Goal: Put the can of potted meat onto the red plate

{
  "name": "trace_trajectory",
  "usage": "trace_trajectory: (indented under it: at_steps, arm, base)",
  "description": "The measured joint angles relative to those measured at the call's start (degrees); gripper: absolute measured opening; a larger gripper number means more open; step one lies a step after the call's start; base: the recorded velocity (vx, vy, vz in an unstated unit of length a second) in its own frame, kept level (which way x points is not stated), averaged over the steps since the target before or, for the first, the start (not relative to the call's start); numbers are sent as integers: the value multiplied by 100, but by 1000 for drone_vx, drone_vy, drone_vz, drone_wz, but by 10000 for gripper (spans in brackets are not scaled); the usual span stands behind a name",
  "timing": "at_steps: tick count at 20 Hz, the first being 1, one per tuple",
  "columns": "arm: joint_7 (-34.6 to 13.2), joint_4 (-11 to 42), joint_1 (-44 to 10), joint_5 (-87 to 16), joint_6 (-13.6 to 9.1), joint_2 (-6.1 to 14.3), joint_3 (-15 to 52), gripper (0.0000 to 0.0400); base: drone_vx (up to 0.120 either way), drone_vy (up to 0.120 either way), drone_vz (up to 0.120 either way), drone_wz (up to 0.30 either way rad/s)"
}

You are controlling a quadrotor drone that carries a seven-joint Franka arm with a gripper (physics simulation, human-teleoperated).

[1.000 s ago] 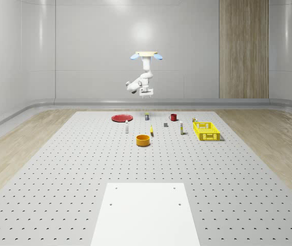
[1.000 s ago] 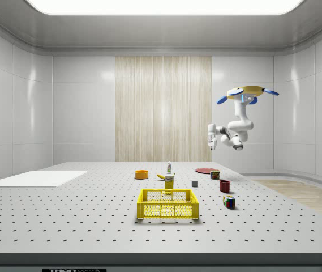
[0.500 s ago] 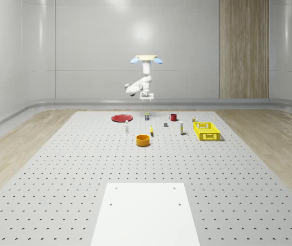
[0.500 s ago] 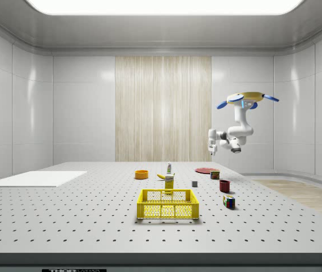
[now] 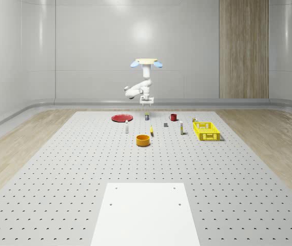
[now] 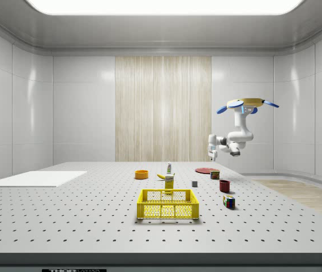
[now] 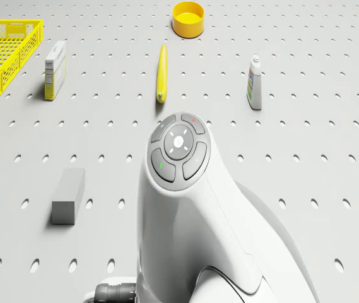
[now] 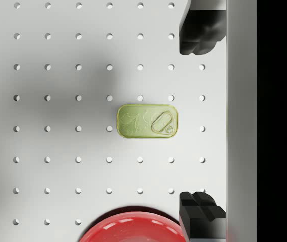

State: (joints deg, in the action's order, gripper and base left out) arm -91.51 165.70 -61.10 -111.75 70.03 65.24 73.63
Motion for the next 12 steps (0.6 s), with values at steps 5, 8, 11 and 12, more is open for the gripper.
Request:
trace_trajectory:
  at_steps: [5,8,11,12]
  arm:
    - [-51,-10,-55,76,129,145,49,400]
    - [-79,-16,-85,120,205,230,76,400]
    - [-105,-22,-112,163,280,312,101,400]
    - [-113,-24,-121,177,305,340,109,400]
  base:
    - [0,0,-120,0]
    - [0,0,-120,0]
    - [0,0,-120,0]
    - [0,0,-120,0]
